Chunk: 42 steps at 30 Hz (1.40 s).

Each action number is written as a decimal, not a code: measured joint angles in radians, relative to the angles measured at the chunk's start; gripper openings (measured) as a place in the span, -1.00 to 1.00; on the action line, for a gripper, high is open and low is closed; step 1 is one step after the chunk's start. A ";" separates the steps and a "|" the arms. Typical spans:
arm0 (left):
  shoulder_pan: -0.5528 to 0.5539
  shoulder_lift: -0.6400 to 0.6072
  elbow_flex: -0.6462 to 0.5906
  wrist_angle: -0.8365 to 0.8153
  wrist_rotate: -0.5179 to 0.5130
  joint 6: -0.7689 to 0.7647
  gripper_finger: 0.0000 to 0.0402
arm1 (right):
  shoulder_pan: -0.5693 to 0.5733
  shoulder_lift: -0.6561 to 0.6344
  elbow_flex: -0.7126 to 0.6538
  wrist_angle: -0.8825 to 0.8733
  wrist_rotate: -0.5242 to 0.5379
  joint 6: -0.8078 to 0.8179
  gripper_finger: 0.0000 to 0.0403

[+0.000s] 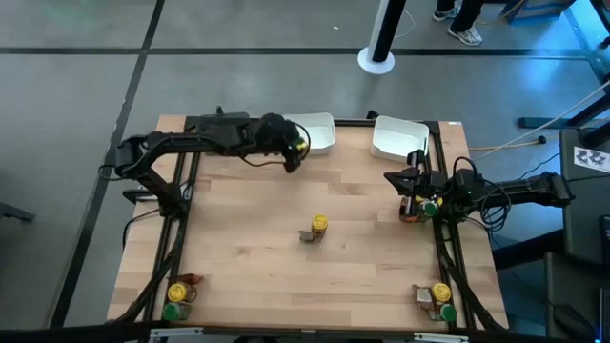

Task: Sort spices by type
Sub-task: Put the center green seaasonig bottle into the left white bin

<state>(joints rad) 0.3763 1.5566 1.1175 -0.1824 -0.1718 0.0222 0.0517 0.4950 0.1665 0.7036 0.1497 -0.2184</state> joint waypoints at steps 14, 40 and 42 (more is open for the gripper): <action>0.162 0.053 0.000 0.097 -0.081 -0.064 0.01 | 0.000 0.000 0.000 0.000 0.028 -0.001 -0.93; 0.246 0.241 0.000 0.172 -0.079 -0.153 0.01 | 0.000 0.000 0.000 0.000 0.079 -0.027 -0.93; 0.249 0.251 0.000 0.173 -0.079 -0.153 0.01 | 0.000 0.000 0.000 0.000 0.079 -0.027 -0.93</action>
<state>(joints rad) 0.6248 1.8072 1.1179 -0.0092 -0.2508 -0.1309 0.0514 0.4953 0.1665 0.7033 0.2283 -0.2458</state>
